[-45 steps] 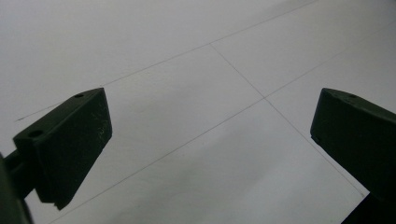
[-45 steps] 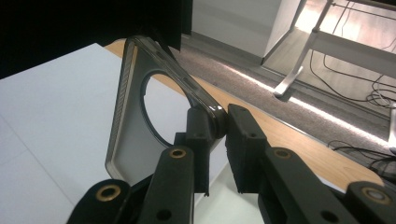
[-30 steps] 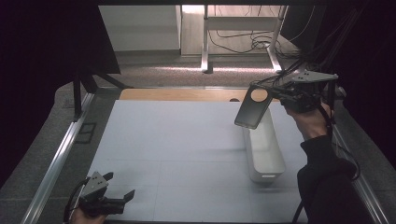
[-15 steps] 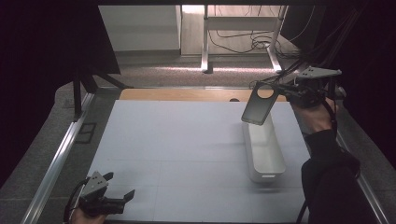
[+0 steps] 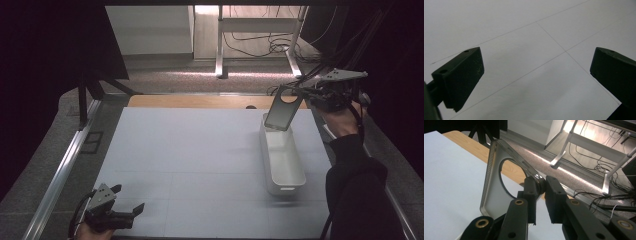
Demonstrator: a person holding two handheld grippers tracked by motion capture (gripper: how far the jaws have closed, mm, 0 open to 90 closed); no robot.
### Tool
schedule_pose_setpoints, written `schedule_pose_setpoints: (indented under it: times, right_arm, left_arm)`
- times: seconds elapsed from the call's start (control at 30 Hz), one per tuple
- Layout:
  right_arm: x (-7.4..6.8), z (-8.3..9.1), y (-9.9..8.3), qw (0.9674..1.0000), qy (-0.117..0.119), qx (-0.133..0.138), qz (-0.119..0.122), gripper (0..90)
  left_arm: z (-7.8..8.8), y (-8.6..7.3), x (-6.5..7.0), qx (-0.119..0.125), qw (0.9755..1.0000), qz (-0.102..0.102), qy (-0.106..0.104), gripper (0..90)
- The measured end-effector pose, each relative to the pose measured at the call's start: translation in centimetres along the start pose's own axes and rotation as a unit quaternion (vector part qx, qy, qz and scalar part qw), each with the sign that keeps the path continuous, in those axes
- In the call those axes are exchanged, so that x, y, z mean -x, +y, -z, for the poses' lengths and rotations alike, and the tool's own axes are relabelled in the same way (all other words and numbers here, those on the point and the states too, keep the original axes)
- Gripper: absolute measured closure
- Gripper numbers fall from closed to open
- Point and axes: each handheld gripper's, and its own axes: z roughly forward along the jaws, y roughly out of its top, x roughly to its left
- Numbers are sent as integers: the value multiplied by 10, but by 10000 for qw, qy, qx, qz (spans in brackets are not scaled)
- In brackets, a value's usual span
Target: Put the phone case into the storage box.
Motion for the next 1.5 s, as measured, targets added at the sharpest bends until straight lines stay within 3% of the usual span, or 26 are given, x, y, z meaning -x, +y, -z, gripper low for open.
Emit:
schedule_pose_setpoints:
  times: [1.0, 1.5]
  right_arm:
    - [10, -49, -22, 9989, 67, -246, 405, 784]
    - [5, -69, -39, 9974, 62, -327, 642, 784]
  left_arm:
    - [-1, 0, 0, -52, 10000, 23, 40, 0]
    - [-1, 0, 0, -61, 10000, 55, 47, 0]
